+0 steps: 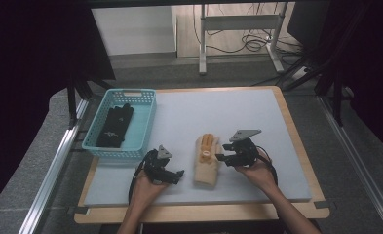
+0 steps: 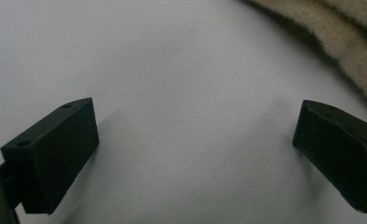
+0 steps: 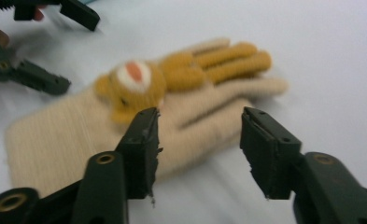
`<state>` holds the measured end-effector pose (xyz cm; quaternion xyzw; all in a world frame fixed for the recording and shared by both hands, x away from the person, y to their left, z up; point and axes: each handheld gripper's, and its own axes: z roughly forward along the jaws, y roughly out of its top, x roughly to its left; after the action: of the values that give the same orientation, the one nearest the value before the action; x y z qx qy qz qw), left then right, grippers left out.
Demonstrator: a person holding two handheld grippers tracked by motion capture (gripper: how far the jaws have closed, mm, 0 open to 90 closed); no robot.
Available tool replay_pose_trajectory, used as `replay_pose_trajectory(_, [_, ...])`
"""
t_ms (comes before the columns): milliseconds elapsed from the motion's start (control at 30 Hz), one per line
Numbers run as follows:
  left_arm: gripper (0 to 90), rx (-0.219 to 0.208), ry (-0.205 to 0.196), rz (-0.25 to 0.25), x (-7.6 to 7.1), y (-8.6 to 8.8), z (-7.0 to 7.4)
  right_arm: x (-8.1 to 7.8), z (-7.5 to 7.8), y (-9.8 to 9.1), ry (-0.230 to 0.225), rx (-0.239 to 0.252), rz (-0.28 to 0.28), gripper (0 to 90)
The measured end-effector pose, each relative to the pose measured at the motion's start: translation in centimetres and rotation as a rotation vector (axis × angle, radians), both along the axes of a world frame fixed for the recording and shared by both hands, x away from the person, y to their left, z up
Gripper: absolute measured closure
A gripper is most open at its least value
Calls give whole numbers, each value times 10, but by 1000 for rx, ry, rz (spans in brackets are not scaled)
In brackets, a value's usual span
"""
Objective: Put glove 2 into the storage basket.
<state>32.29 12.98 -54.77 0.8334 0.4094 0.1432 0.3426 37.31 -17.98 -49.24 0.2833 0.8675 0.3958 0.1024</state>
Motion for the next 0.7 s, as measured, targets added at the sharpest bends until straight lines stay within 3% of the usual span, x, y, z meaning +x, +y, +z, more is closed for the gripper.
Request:
replay_pose_trajectory(167, [12, 1, 6, 25, -9, 9, 0, -9, -11, -10, 32, -5, 14, 720])
replay_pose_trajectory(300, [6, 12, 1, 46, -11, 18, 0, -19, -23, -11, 68, -14, 38, 805])
replay_pose_trajectory(467, [0, 3, 5, 48, -11, 27, -2, -28, -33, -2, 69, -33, 74, 816])
replay_pose_trajectory(700, [0, 2, 5, 53, -11, 27, -2, -31, -35, 12, 45, -40, 87, 816])
